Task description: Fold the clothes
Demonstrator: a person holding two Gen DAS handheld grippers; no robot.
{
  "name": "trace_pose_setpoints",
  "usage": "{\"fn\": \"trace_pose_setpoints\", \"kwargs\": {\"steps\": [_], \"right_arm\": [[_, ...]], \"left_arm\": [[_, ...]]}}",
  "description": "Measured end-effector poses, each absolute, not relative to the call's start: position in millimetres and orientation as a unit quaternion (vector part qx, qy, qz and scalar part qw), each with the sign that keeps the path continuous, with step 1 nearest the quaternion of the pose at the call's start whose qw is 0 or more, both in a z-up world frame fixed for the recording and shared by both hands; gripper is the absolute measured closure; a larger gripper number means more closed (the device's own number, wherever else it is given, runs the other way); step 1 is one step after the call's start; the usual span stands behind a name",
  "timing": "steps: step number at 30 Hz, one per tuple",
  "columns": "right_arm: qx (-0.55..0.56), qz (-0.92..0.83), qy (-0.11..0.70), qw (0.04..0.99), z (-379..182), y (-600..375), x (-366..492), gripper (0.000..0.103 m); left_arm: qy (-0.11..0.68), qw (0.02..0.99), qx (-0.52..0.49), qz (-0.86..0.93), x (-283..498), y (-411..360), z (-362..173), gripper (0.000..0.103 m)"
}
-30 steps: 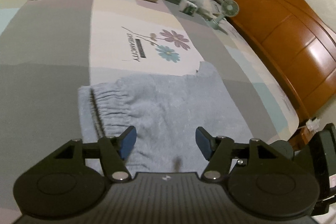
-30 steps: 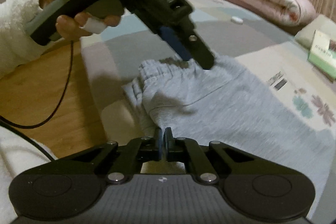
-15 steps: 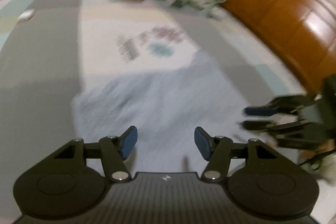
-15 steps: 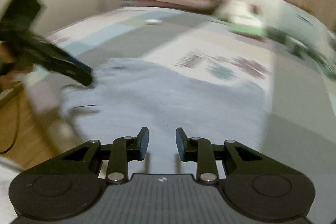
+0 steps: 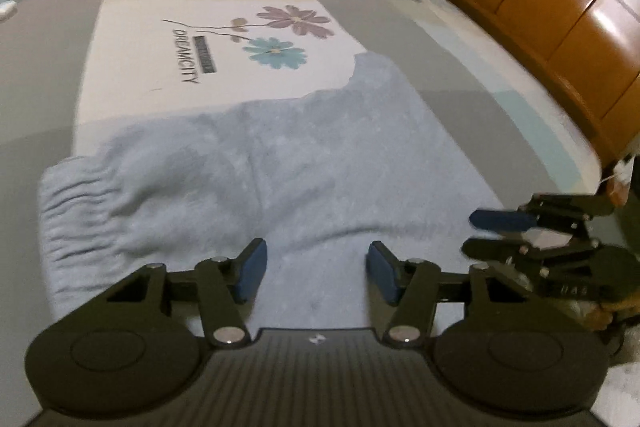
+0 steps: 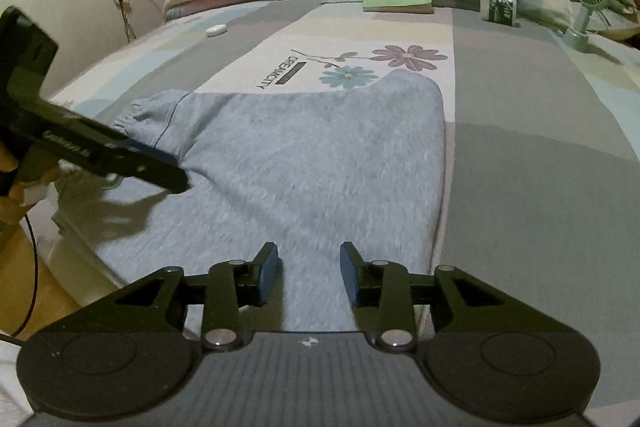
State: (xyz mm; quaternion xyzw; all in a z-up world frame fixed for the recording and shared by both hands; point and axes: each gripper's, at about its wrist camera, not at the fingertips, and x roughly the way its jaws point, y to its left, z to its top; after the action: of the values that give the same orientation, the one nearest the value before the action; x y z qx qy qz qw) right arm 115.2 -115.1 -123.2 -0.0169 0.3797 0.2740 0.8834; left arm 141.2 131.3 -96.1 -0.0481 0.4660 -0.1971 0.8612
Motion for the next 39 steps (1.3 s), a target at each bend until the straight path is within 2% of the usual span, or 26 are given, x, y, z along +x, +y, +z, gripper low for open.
{"fn": "trace_pose_setpoints", "kwargs": {"steps": [2, 6, 9, 15, 19, 24, 26, 32, 36, 39], "right_arm": [[-0.012, 0.273, 0.379, 0.884, -122.0, -115.8, 113.3, 0.055], [-0.023, 0.273, 0.378, 0.884, -121.6, -111.1, 109.2, 0.046], [-0.024, 0.273, 0.378, 0.884, -122.1, -109.1, 109.4, 0.042], [-0.021, 0.277, 0.379, 0.883, -122.0, -108.5, 107.8, 0.035], [-0.018, 0.277, 0.378, 0.883, -122.1, -108.6, 106.7, 0.034], [-0.019, 0.278, 0.378, 0.883, -122.0, -108.6, 105.9, 0.033], [-0.017, 0.279, 0.378, 0.883, -122.1, -109.4, 105.8, 0.033], [-0.015, 0.277, 0.378, 0.883, -121.6, -110.1, 104.9, 0.032], [-0.011, 0.276, 0.378, 0.884, -118.2, -111.0, 104.1, 0.031], [0.001, 0.276, 0.369, 0.887, -106.3, -117.8, 108.2, 0.031]], "left_arm": [[0.456, 0.869, -0.027, -0.191, 132.7, 125.9, -82.2, 0.046], [0.443, 0.873, -0.021, -0.203, 113.9, 121.3, -72.1, 0.039], [0.483, 0.855, -0.017, -0.187, 104.9, 120.4, -91.6, 0.037], [0.459, 0.869, -0.005, -0.184, 105.9, 122.4, -70.7, 0.037], [0.421, 0.89, 0.001, -0.174, 131.2, 126.1, -54.9, 0.036], [0.437, 0.89, -0.021, -0.129, 171.7, 140.7, -82.0, 0.036], [0.45, 0.885, -0.05, -0.112, 177.6, 152.1, -93.7, 0.041], [0.428, 0.897, -0.033, -0.102, 159.1, 142.5, -78.4, 0.041], [0.416, 0.9, -0.013, -0.131, 141.6, 132.3, -73.9, 0.034], [0.453, 0.885, -0.009, -0.108, 141.3, 133.0, -90.6, 0.034]]}}
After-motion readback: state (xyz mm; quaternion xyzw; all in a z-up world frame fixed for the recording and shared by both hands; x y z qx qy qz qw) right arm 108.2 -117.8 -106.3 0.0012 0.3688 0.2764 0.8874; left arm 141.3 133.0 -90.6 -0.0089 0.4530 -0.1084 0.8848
